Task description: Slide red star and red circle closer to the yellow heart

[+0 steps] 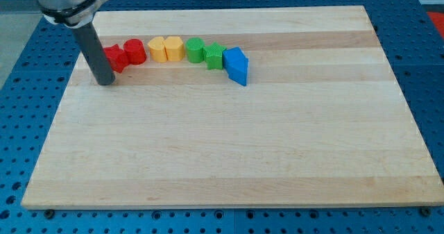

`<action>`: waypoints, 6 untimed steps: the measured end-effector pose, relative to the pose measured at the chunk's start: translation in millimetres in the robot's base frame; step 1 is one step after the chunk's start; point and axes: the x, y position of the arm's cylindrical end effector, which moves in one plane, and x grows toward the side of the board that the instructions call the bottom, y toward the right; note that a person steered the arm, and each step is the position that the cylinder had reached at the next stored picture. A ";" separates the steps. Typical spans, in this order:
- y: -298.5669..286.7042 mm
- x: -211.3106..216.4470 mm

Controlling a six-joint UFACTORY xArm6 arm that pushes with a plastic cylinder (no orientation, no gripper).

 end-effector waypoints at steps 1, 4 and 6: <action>-12.8 -0.3; 0.3 -49.4; -21.8 -16.3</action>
